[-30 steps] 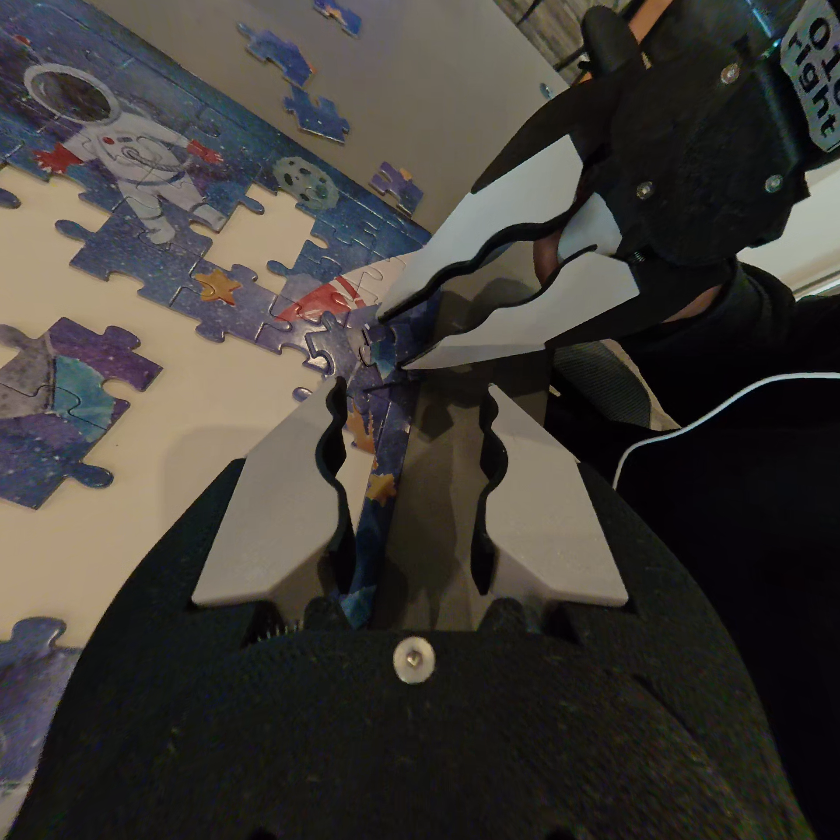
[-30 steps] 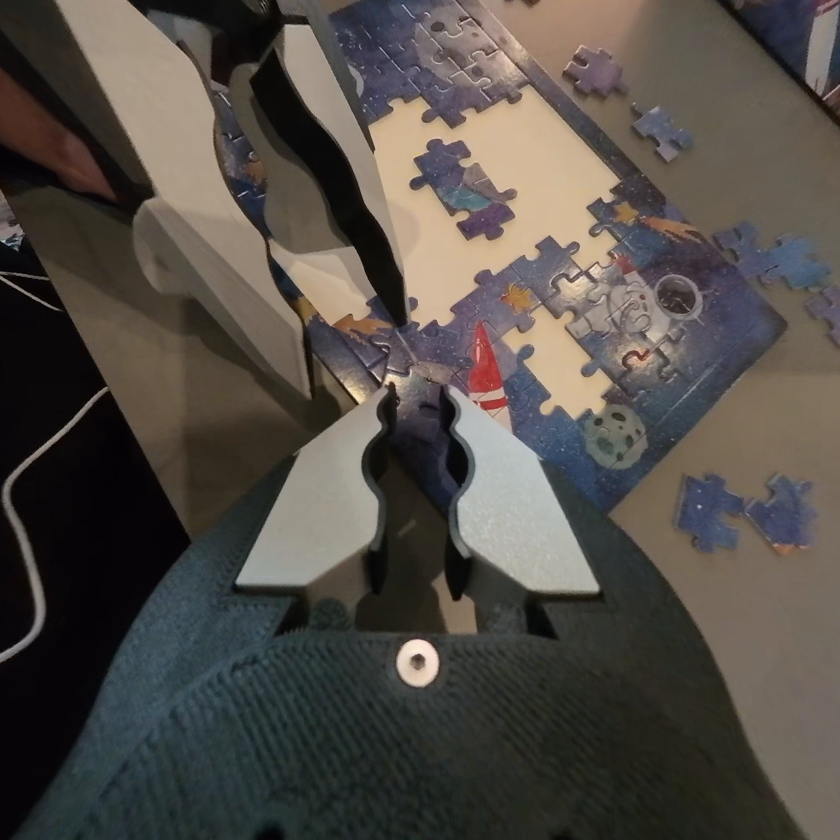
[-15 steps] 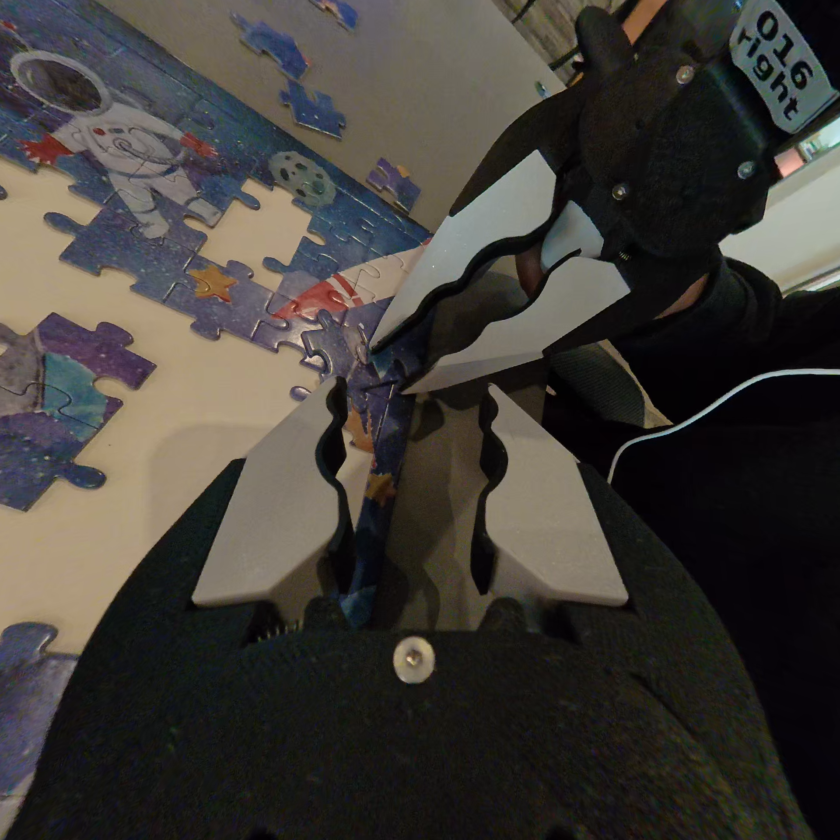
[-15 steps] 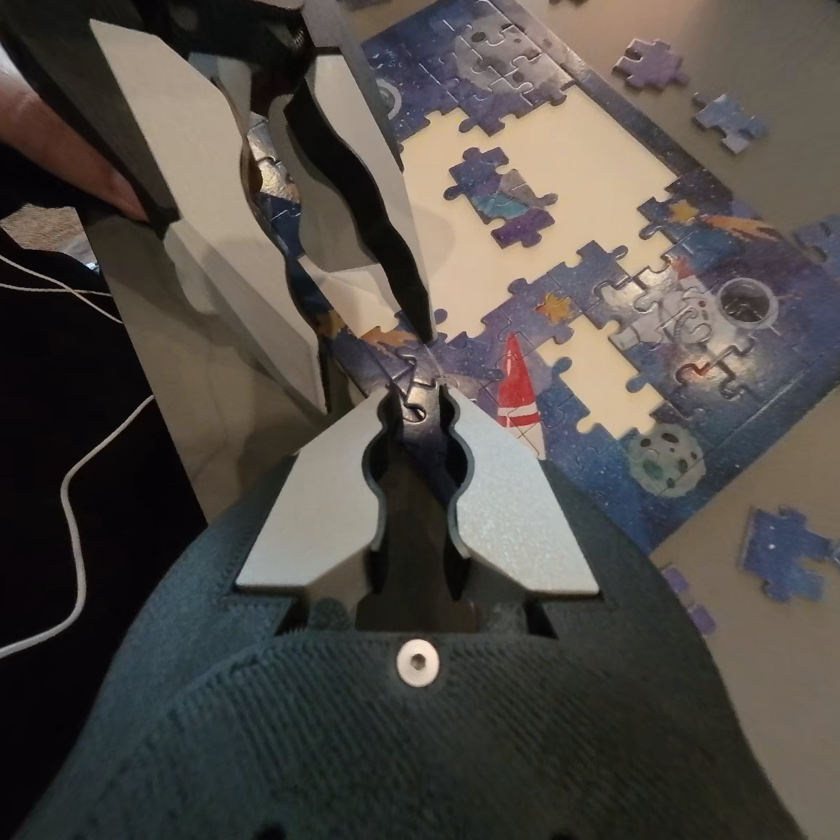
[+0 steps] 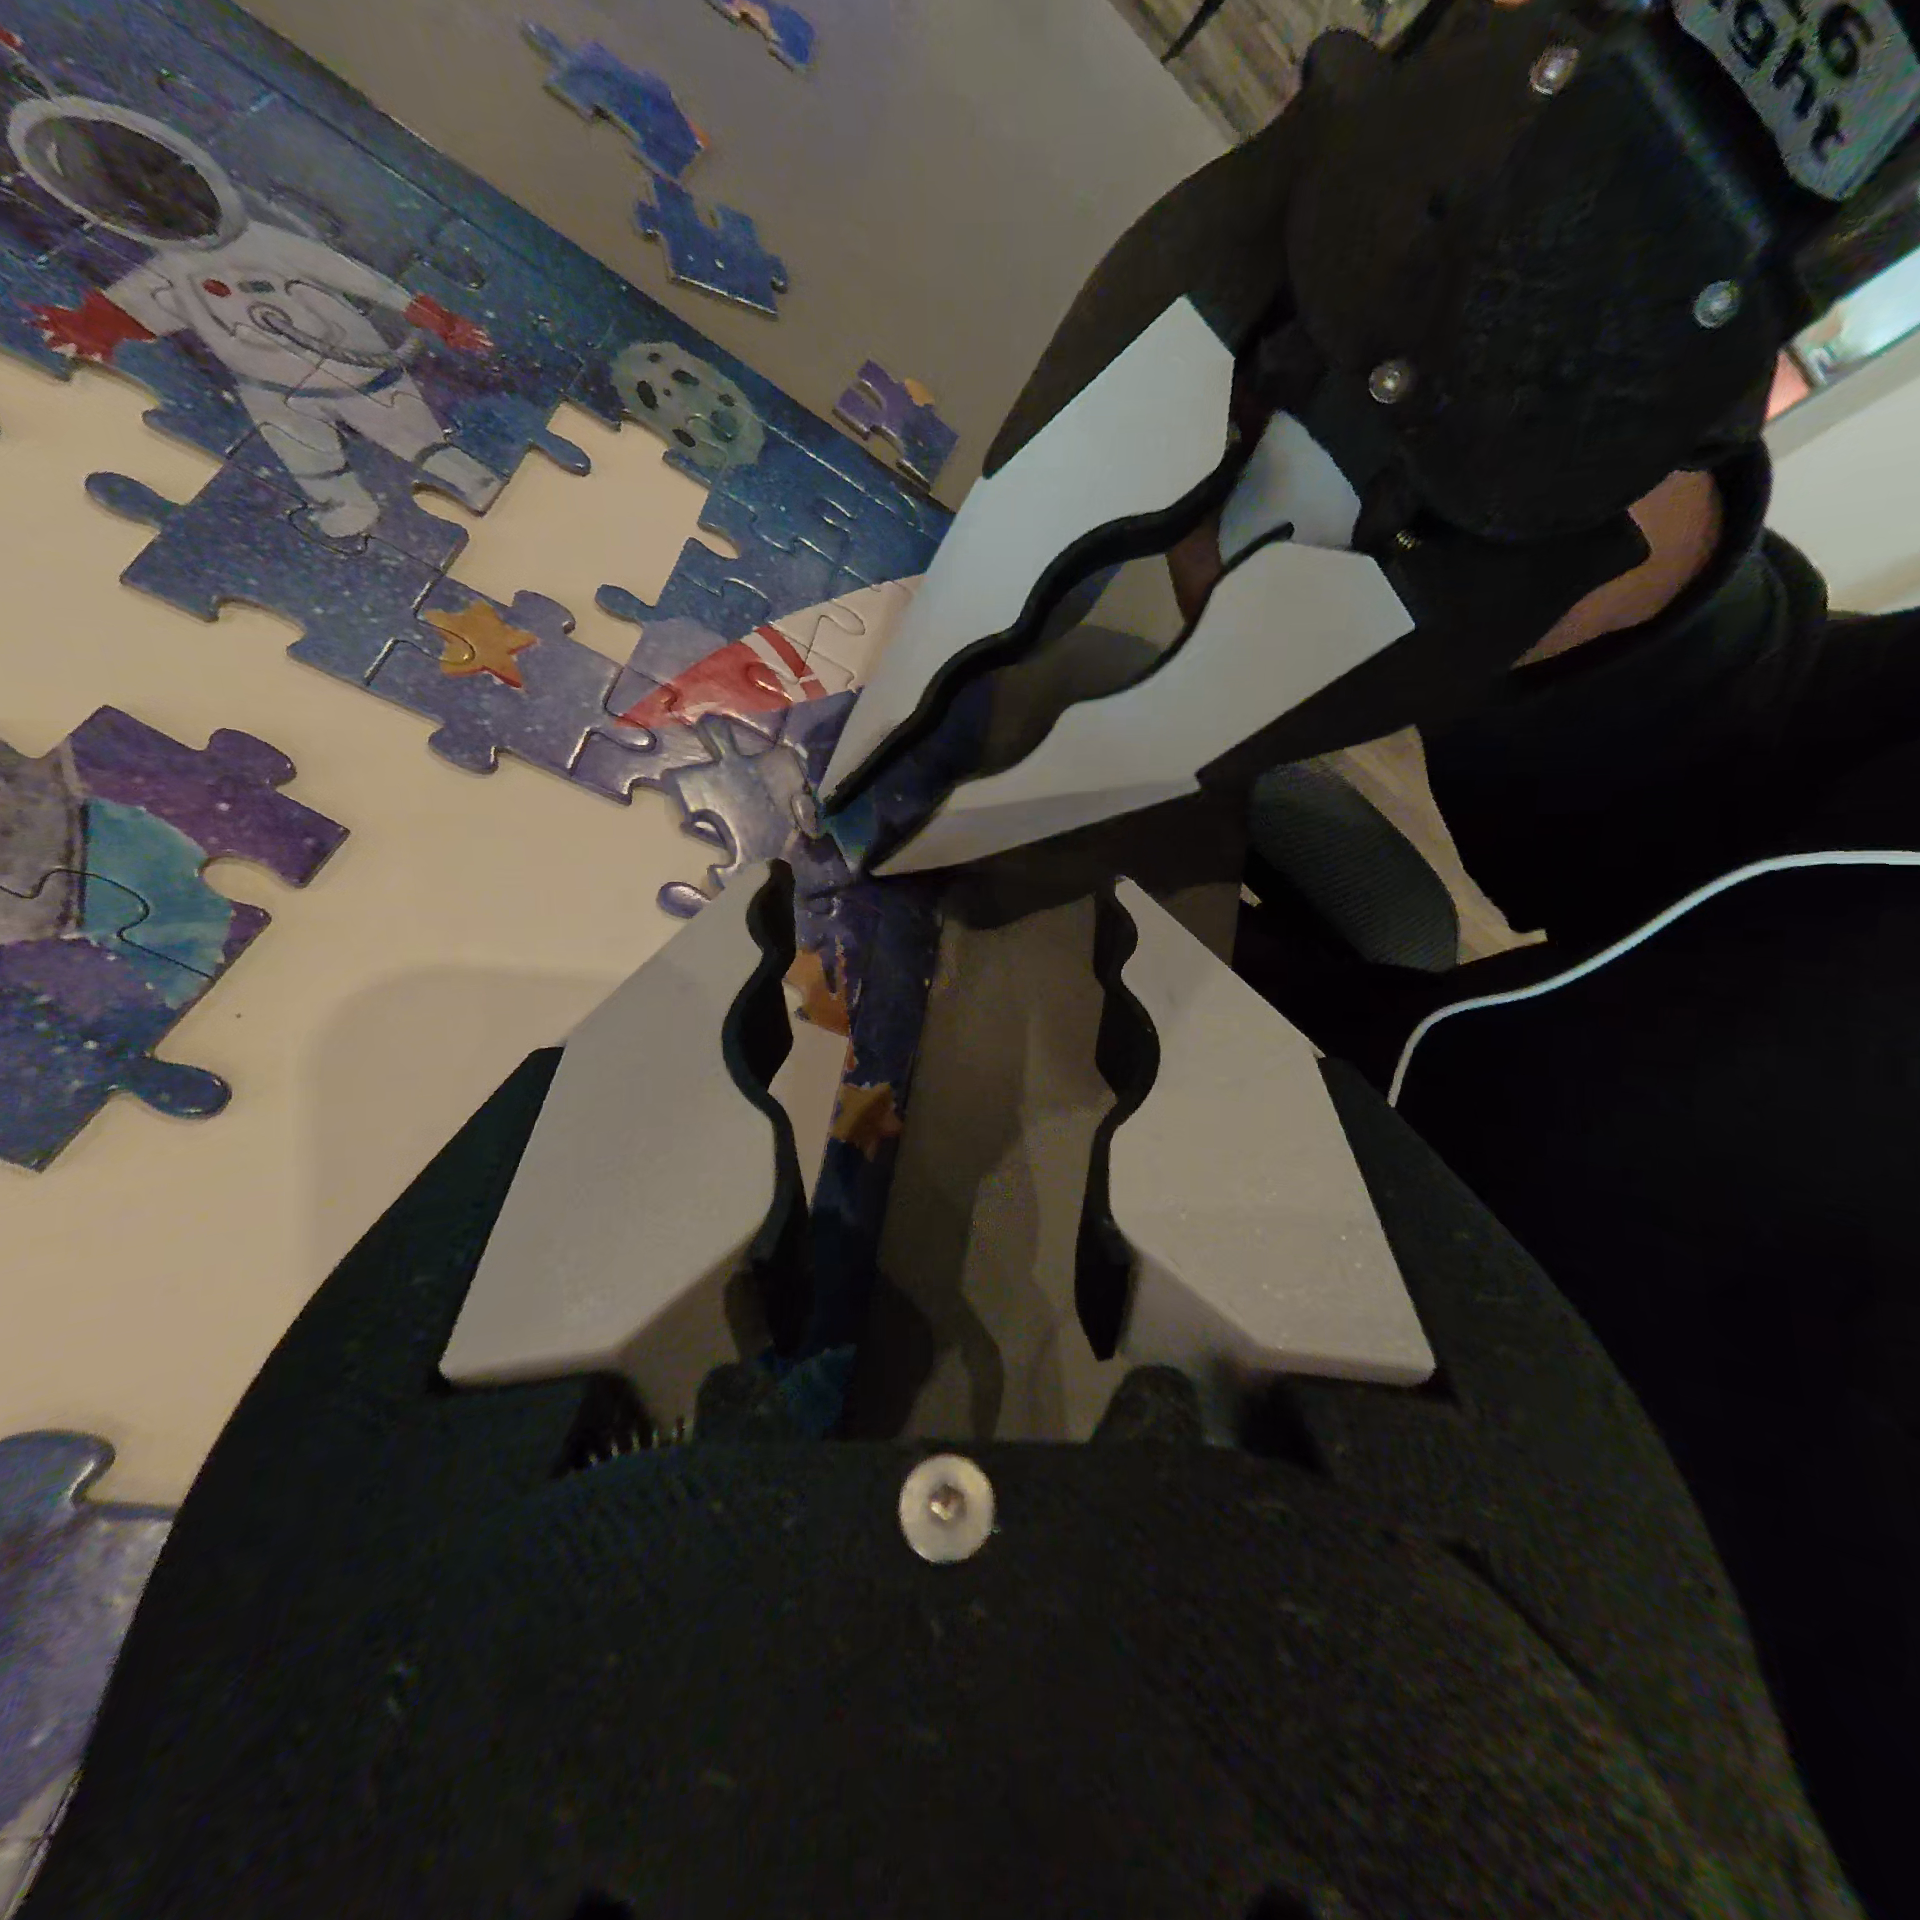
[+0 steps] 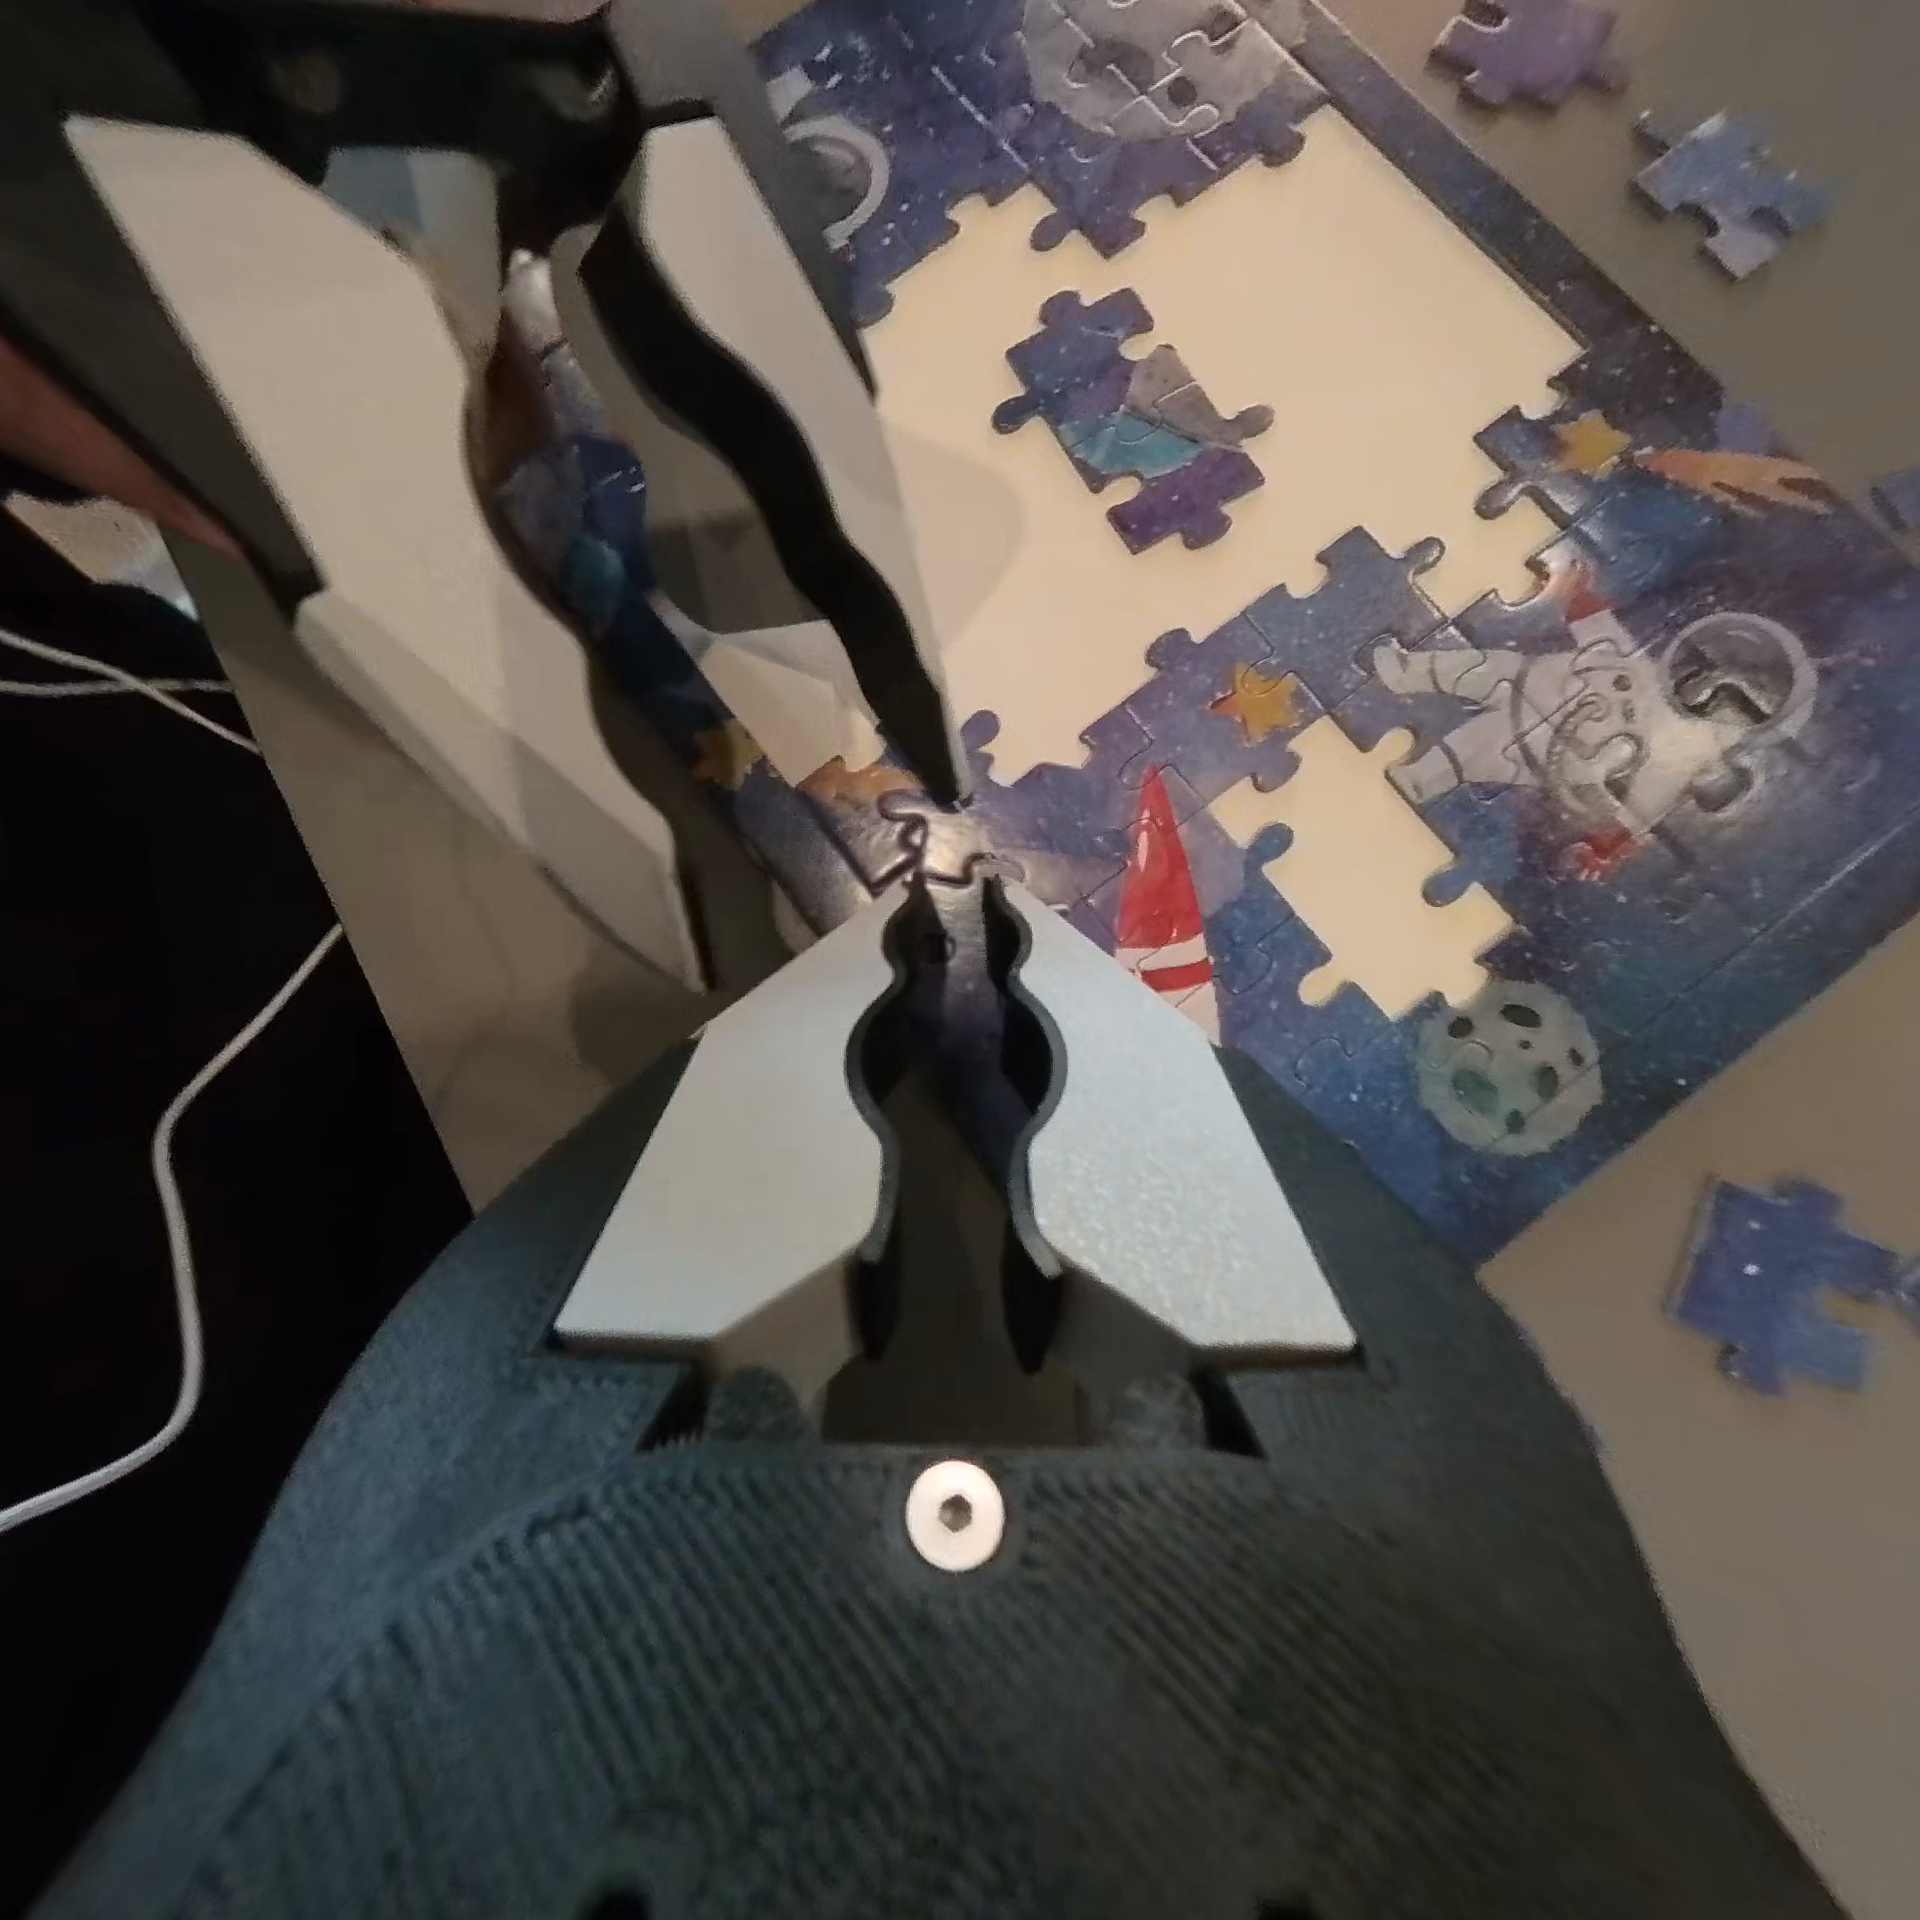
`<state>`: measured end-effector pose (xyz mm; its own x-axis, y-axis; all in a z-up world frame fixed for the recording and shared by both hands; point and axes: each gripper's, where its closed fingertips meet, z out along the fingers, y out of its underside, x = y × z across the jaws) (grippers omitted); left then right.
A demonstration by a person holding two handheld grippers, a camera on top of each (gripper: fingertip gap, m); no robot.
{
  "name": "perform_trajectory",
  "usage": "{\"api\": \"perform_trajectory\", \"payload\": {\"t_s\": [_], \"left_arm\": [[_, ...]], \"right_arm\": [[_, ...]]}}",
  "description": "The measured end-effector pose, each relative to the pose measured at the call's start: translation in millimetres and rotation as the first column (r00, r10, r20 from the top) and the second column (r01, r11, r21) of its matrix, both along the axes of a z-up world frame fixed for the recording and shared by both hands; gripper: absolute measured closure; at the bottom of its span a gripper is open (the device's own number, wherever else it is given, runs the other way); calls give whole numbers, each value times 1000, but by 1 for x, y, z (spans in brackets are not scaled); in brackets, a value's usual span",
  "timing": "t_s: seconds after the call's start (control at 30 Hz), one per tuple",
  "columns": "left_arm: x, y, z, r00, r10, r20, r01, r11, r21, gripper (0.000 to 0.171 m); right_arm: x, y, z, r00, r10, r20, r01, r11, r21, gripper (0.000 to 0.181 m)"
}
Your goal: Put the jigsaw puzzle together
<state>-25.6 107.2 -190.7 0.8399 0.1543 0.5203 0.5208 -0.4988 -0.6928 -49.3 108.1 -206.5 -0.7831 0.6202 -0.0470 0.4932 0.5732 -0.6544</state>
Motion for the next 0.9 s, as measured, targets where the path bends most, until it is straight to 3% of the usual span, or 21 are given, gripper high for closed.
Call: {"api": "perform_trajectory", "payload": {"t_s": [0.3, 0.5, 0.9], "left_arm": [[-5, -4, 8, 1000, 20, -20, -20, 999, 26, 116], [-8, -5, 6, 1000, 25, -10, -25, 999, 26, 117], [-6, -2, 4, 1000, 19, -6, -19, 1000, 17, 117]], "right_arm": [[7, 0, 4, 999, 36, 37, -34, 997, -63, 158], [6, 15, 9, 997, -24, -79, 18, 997, -76, 160], [5, -6, 2, 998, 43, -41, -47, 995, -93, 156]]}}
